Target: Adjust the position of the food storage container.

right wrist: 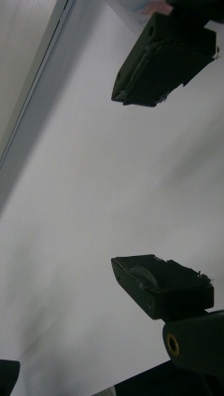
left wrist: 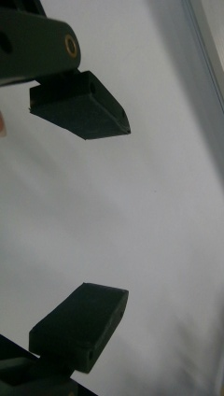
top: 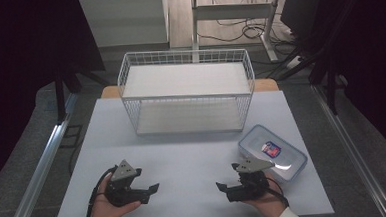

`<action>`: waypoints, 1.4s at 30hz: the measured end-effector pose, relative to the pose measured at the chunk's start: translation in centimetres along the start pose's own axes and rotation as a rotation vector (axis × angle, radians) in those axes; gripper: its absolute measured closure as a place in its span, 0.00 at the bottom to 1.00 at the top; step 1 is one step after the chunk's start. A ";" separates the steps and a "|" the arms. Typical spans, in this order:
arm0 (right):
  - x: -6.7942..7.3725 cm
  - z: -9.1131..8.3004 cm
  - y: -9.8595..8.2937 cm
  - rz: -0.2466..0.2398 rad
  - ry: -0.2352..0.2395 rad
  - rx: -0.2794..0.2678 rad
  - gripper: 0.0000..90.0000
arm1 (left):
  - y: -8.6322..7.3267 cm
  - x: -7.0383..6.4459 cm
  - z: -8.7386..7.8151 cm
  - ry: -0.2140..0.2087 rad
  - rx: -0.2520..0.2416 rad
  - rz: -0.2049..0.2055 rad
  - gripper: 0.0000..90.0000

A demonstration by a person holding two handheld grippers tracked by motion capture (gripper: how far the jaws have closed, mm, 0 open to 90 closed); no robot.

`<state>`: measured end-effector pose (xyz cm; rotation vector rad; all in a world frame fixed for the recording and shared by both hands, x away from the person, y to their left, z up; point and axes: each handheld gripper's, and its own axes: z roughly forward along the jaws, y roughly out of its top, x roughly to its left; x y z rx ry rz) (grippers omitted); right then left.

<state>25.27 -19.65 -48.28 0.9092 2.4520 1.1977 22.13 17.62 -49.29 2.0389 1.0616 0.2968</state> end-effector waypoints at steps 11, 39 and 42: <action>0.0 -0.1 0.3 0.025 0.016 0.036 0.19 | -0.1 -0.5 0.0 0.004 0.000 0.032 0.21; -3.1 -2.6 5.1 -0.008 -0.070 0.096 0.20 | 0.2 -0.8 -0.5 0.018 -0.034 0.051 0.22; -5.8 -3.5 6.1 0.037 -0.110 0.089 0.24 | 0.3 -1.0 -0.5 0.009 -0.048 0.063 0.22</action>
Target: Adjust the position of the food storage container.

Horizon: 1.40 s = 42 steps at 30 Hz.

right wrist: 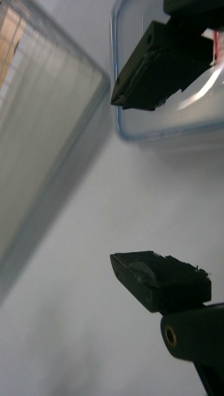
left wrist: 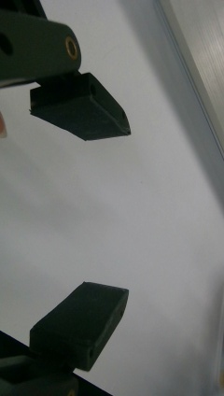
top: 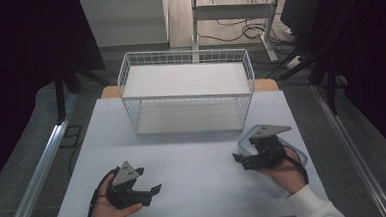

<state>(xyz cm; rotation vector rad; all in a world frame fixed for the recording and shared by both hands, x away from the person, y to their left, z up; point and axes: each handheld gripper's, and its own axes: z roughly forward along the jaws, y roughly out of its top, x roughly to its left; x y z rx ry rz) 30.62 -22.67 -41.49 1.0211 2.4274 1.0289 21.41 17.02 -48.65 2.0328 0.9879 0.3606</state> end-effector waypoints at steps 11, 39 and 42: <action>-6.8 -0.3 1.4 0.090 -0.064 0.040 0.36 | -0.1 0.0 0.4 -0.002 0.022 0.001 0.21; -15.4 4.9 0.8 0.101 -0.138 0.308 0.99 | -0.3 0.5 0.6 -0.008 0.030 -0.004 0.21; -14.6 5.0 0.6 0.067 -0.154 0.324 0.99 | -0.2 0.6 0.6 -0.024 0.027 -0.019 0.21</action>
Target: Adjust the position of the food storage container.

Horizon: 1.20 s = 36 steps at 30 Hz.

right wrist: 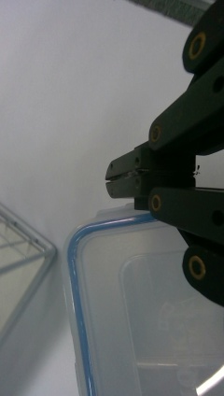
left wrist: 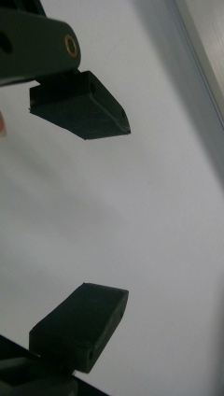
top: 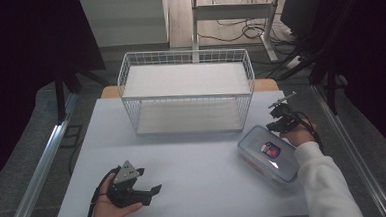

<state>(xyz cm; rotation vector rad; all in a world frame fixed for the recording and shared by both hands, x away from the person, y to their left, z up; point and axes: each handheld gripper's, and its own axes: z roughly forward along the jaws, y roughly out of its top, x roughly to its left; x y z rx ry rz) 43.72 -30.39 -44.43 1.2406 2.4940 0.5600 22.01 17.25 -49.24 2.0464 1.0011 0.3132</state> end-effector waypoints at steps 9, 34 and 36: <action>1.5 0.1 -0.3 -0.050 0.066 0.002 0.99 | -0.1 0.5 0.0 -0.017 0.000 -0.040 0.21; 6.0 -2.1 -1.2 -0.164 0.159 -0.047 0.99 | -0.2 0.4 0.1 -0.023 0.012 -0.034 0.21; 4.9 -3.3 -2.5 -0.121 0.129 -0.062 0.99 | -0.2 0.4 0.2 -0.023 0.014 -0.032 0.21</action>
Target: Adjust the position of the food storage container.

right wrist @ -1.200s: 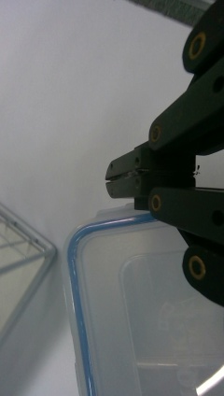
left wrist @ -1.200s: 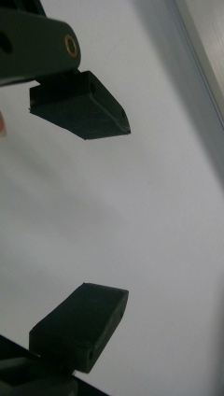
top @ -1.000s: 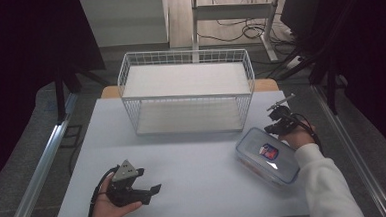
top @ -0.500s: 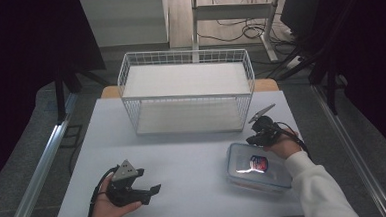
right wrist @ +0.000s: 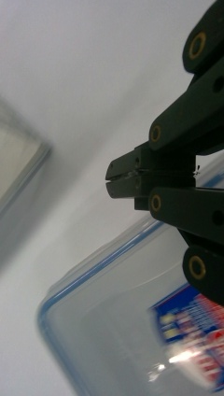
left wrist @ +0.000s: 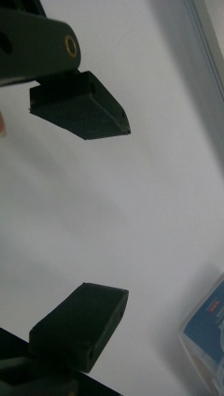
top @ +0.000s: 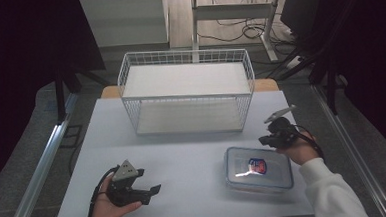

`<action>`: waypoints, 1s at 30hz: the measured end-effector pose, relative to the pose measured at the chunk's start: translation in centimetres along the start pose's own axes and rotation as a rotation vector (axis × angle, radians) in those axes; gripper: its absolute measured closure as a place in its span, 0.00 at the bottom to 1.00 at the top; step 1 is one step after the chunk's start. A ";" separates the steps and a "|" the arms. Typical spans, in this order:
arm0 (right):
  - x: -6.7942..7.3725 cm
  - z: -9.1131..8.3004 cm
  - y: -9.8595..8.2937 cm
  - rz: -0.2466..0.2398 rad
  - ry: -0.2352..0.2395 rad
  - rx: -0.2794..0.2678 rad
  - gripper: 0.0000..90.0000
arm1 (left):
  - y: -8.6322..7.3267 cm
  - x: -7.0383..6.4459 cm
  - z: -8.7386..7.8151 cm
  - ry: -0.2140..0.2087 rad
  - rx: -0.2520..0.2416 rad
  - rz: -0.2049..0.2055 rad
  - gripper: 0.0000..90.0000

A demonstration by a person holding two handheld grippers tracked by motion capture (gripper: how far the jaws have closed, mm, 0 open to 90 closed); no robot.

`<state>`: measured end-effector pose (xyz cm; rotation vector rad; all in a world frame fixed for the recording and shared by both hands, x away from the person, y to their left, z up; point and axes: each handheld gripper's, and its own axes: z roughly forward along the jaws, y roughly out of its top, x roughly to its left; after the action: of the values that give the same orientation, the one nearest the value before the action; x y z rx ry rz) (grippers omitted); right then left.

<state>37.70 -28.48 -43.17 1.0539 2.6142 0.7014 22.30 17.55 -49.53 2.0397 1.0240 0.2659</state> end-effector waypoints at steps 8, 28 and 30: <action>-2.4 -4.4 -7.7 0.215 -0.119 -0.073 0.99 | 0.1 -0.2 0.1 -0.001 0.001 -0.004 0.21; 2.8 -2.2 -11.8 0.215 -0.041 0.157 0.99 | 0.2 -0.3 0.1 0.001 -0.009 -0.001 0.21; 3.1 -2.0 -11.5 0.206 -0.033 0.157 0.99 | 0.3 -0.3 0.1 0.002 -0.009 -0.001 0.21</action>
<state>27.97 -34.15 -47.46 1.3828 2.5921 0.5206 22.31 17.23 -49.35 2.0309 1.0231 0.2712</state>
